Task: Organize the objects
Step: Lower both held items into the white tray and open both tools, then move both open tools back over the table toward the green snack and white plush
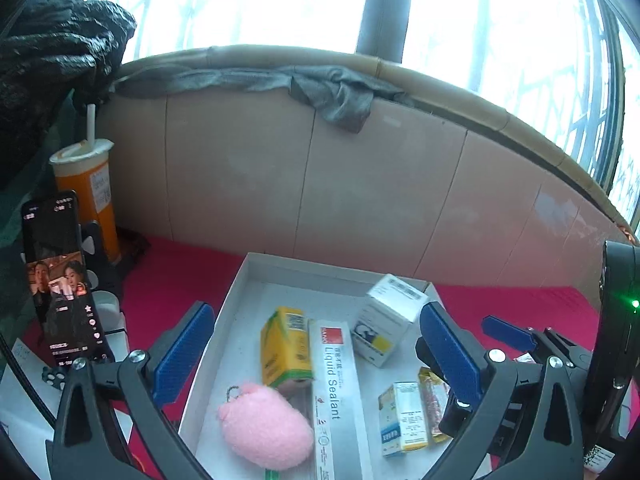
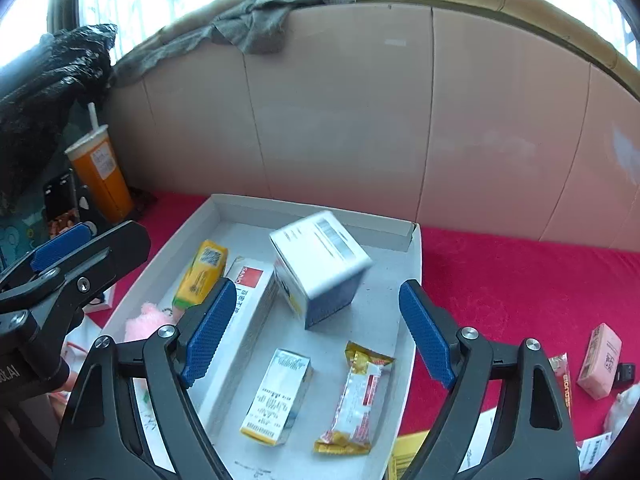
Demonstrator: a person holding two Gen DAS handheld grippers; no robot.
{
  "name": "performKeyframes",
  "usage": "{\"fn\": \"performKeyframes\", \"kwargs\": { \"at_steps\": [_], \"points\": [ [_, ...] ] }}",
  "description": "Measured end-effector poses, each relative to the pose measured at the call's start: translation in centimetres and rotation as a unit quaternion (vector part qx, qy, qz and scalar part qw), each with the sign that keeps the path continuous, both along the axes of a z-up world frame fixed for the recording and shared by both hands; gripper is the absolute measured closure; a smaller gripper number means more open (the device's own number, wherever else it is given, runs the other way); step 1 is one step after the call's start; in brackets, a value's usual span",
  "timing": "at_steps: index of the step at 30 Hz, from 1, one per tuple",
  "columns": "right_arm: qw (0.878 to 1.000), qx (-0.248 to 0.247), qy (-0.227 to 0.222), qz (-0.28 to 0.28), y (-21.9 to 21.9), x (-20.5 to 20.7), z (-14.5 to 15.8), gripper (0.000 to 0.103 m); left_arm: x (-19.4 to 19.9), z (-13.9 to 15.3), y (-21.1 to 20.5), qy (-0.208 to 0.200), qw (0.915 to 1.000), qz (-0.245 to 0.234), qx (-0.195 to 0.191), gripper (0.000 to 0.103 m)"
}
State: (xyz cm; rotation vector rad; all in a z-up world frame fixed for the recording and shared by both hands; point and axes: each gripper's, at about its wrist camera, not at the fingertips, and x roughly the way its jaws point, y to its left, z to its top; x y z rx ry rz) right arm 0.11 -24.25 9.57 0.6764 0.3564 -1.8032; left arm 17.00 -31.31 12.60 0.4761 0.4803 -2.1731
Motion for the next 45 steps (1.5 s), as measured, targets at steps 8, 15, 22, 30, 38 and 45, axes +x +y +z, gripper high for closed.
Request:
{"fn": "performKeyframes", "kwargs": {
  "at_steps": [8, 15, 22, 30, 38, 45],
  "points": [
    [0.999, -0.028, -0.032, -0.009, 4.9, -1.0, 1.0, 0.019, 0.2, 1.8, 3.4, 0.029, 0.9993, -0.018, 0.012, 0.0],
    [0.996, -0.061, -0.021, -0.056, 10.2, -3.2, 1.7, 0.019, 0.4, 1.8, 6.3, 0.054, 0.9973, -0.04, 0.03, 0.0],
    [0.99, -0.094, -0.026, -0.096, 16.9, -6.1, 3.0, 0.019, 0.4, 1.3, 9.6, 0.065, 0.9953, -0.063, 0.036, 0.0],
    [0.985, -0.095, -0.008, -0.142, 23.7, -9.3, 3.1, 0.019, -2.7, 0.2, 13.9, 0.043, 0.9884, -0.144, 0.017, 0.0],
    [0.968, -0.079, -0.022, -0.237, 29.2, -14.3, 0.7, 0.019, -8.3, -3.7, 19.8, -0.042, 0.9637, -0.262, 0.032, 0.0],
    [0.957, -0.047, -0.062, -0.278, 32.1, -18.3, -1.7, 0.019, -11.9, -7.5, 22.4, -0.098, 0.9462, -0.298, 0.078, 0.0]
  ]
}}
